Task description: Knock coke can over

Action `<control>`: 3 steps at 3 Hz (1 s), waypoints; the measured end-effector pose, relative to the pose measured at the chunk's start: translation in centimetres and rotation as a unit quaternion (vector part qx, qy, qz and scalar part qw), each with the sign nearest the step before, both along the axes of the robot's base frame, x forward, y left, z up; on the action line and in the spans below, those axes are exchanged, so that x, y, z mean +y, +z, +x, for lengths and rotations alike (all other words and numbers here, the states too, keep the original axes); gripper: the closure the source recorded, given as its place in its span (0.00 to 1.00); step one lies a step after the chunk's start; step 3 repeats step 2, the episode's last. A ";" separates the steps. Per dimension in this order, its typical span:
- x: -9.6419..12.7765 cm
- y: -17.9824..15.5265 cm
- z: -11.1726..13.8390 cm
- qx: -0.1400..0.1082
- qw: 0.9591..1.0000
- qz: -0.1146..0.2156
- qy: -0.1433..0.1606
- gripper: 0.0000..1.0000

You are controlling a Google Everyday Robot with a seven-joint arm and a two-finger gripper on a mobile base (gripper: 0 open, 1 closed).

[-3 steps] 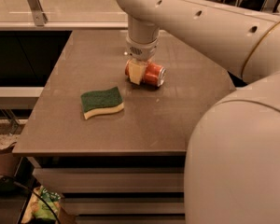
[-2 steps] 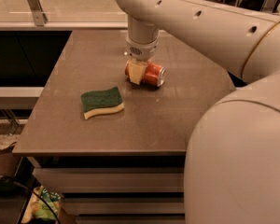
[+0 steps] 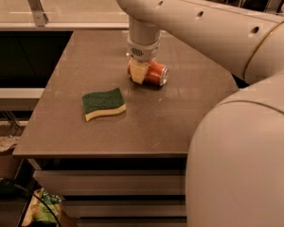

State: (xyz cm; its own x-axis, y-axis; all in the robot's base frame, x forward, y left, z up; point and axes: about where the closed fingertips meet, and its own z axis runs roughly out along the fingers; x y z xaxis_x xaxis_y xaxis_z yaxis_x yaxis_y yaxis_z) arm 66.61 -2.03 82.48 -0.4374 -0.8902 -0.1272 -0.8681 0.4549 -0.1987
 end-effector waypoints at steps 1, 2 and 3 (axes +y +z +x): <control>0.0 -0.1 0.0 0.001 1.000 -0.001 0.000 0.00; 0.0 -0.1 0.0 0.001 1.000 -0.001 0.000 0.00; 0.0 -0.1 0.0 0.001 1.000 -0.001 0.000 0.00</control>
Offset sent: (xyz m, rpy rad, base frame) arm -0.0001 0.0001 -0.0013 -0.0010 0.0018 0.0005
